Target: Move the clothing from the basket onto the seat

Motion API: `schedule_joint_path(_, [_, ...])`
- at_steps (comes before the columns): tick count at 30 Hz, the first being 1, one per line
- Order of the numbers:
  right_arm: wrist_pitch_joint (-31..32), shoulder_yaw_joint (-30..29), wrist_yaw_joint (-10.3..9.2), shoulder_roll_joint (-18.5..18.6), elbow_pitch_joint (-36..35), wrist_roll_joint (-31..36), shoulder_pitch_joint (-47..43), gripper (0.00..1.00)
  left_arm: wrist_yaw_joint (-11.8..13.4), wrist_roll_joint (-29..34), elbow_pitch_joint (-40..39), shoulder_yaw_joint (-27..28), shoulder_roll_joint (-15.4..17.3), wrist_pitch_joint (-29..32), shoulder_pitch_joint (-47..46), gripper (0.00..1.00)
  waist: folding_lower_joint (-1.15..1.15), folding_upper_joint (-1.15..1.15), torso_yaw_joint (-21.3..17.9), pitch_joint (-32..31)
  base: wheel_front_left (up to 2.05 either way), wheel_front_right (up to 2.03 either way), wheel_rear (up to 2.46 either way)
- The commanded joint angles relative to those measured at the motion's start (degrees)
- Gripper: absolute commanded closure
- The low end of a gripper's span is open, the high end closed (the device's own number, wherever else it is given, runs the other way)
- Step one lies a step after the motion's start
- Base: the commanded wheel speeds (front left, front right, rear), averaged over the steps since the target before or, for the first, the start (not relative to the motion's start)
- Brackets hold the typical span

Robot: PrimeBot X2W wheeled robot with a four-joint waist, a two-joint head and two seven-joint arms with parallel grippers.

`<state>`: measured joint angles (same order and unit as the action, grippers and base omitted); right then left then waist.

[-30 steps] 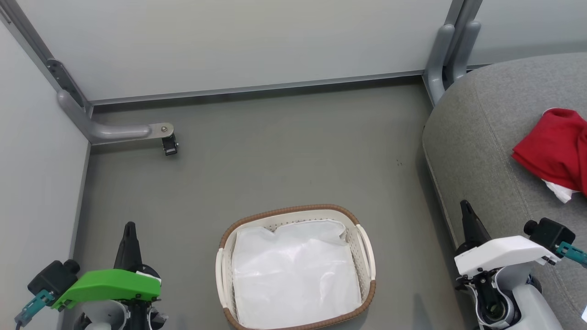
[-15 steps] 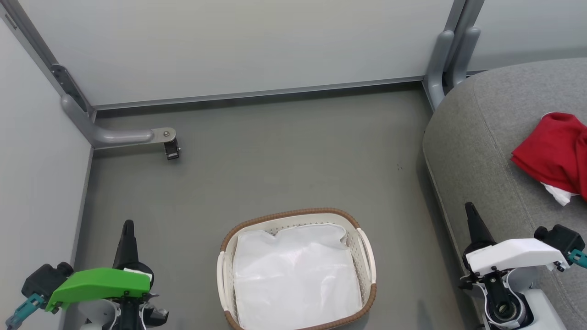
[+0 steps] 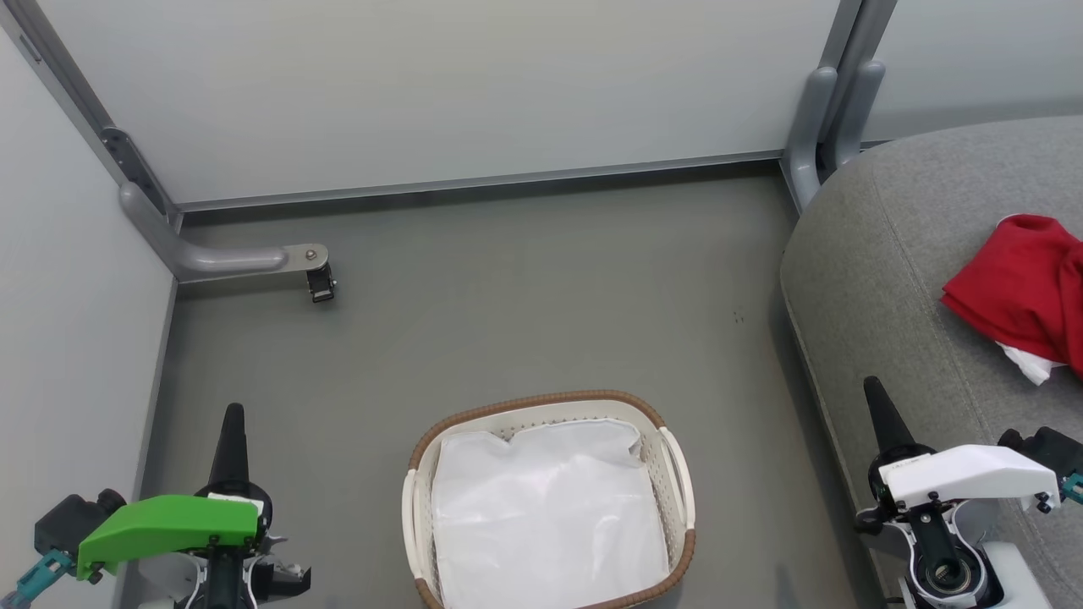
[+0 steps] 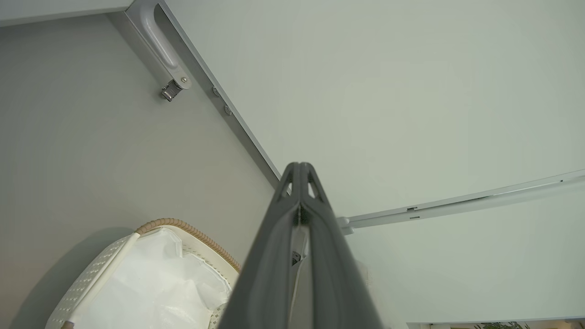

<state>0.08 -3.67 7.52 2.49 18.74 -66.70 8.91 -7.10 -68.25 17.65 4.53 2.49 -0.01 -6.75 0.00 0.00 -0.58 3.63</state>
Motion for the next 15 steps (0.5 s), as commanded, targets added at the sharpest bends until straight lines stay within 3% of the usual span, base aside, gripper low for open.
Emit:
schedule_joint_path(1, [0.41,-0.37,-0.03,0.33,-0.85,-1.56,-0.11,1.00,-0.35,-1.60,-0.69,0.36,0.42,0.45,0.22,1.00,0.00,0.00,0.02,-0.10,0.00,0.00,0.00])
schedule_joint_path(15, [2.32,-1.17,-0.04,0.40,-2.11,-8.97,-1.17,1.00,-0.43,-8.54,-1.70,0.88,0.48,2.38,0.40,1.00,0.00,0.00,0.17,-0.97,0.00,0.00,0.00])
